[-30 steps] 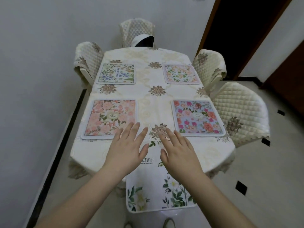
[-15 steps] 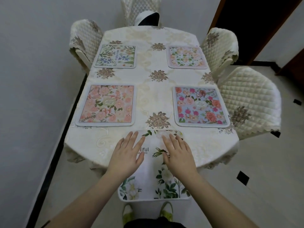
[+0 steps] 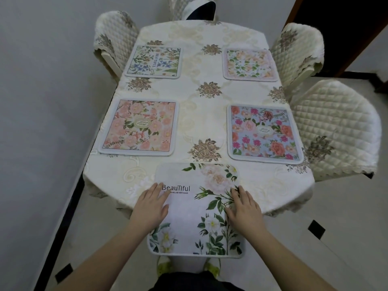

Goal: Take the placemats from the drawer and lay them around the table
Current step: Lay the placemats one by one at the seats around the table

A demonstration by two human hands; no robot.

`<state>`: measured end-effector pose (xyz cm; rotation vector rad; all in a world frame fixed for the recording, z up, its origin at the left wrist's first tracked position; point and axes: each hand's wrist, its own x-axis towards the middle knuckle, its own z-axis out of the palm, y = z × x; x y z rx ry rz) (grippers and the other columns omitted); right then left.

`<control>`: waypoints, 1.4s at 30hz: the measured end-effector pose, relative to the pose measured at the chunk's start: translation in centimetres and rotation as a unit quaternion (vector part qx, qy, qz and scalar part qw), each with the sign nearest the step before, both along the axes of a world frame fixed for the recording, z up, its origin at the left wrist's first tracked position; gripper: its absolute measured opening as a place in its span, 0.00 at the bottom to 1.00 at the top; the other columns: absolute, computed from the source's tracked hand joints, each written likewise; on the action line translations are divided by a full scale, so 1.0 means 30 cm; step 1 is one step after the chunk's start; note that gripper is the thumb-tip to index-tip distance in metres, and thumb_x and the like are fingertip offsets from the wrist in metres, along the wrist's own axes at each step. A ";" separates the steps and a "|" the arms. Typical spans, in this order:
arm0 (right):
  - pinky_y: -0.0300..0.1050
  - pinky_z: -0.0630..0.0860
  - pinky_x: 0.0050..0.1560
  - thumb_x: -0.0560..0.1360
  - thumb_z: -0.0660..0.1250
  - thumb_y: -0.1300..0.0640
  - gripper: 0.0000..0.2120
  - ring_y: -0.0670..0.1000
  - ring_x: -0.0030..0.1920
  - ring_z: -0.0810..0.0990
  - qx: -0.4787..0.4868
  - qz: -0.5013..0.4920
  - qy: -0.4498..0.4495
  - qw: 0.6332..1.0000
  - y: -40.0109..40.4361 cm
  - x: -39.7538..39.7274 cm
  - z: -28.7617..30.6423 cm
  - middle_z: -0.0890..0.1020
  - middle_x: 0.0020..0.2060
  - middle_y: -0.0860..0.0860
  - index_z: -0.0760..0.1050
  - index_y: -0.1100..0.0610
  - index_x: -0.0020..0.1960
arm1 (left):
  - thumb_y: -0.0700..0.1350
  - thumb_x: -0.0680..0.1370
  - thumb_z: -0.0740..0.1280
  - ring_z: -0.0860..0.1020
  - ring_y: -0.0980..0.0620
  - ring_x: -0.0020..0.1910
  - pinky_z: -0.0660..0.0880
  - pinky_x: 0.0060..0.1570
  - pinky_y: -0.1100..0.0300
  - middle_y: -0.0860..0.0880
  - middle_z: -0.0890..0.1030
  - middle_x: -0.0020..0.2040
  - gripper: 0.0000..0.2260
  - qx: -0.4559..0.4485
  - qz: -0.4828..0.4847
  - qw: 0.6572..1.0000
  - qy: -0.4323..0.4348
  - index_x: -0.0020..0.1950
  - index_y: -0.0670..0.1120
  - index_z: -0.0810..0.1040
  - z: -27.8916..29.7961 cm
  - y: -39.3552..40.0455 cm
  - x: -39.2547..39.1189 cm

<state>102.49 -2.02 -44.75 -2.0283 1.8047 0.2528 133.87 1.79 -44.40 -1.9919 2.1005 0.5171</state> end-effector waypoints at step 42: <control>0.51 0.75 0.63 0.80 0.65 0.59 0.32 0.50 0.62 0.78 0.084 -0.278 -0.431 0.854 0.116 0.016 0.092 0.76 0.65 0.47 0.55 0.44 0.78 | 0.41 0.81 0.66 0.78 0.47 0.65 0.74 0.63 0.49 0.47 0.78 0.67 0.32 -0.022 0.339 0.803 0.490 0.80 0.56 0.54 0.021 0.094 -0.004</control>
